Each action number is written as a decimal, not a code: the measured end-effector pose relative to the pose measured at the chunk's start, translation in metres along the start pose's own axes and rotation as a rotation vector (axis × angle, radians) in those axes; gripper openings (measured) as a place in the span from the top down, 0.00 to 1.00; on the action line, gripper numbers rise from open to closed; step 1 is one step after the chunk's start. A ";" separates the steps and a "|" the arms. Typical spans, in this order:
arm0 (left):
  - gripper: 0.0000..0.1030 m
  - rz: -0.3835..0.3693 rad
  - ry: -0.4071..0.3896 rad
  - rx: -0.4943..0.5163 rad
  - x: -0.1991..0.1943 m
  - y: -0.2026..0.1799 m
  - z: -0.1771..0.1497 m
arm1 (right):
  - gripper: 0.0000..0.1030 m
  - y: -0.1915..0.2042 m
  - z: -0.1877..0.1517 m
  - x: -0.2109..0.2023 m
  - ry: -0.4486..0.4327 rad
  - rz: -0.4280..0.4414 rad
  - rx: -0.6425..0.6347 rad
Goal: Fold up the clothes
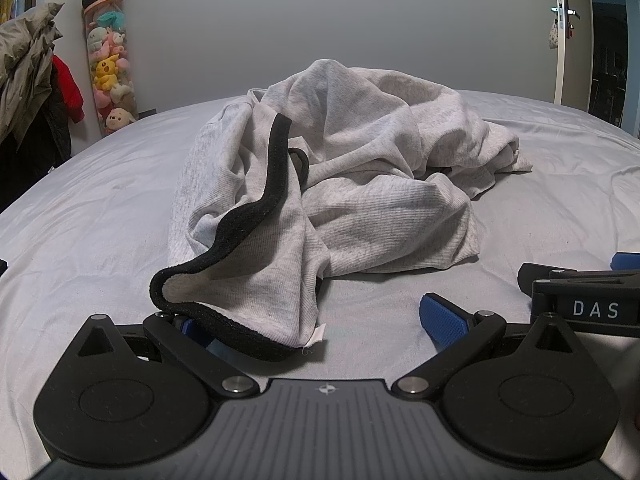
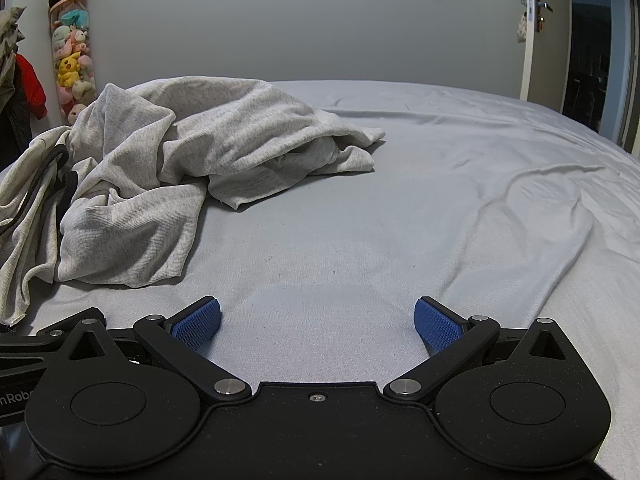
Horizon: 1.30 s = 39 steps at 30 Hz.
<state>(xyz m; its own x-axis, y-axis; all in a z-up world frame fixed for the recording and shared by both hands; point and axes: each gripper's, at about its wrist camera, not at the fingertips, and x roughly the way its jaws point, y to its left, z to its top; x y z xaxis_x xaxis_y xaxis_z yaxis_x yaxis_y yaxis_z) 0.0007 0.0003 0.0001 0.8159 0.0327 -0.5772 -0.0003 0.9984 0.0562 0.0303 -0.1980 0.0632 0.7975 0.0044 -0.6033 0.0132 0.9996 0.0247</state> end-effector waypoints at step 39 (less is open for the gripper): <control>0.41 -0.011 -0.066 -0.117 -0.028 0.034 0.031 | 0.47 0.009 0.014 -0.025 -0.079 0.151 -0.134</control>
<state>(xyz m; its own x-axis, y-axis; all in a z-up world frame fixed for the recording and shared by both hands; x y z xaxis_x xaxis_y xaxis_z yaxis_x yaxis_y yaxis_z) -0.0041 0.0319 0.0435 0.8525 0.0226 -0.5222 -0.0554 0.9974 -0.0472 0.0193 -0.1891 0.0899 0.8292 0.1576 -0.5363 -0.1862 0.9825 0.0009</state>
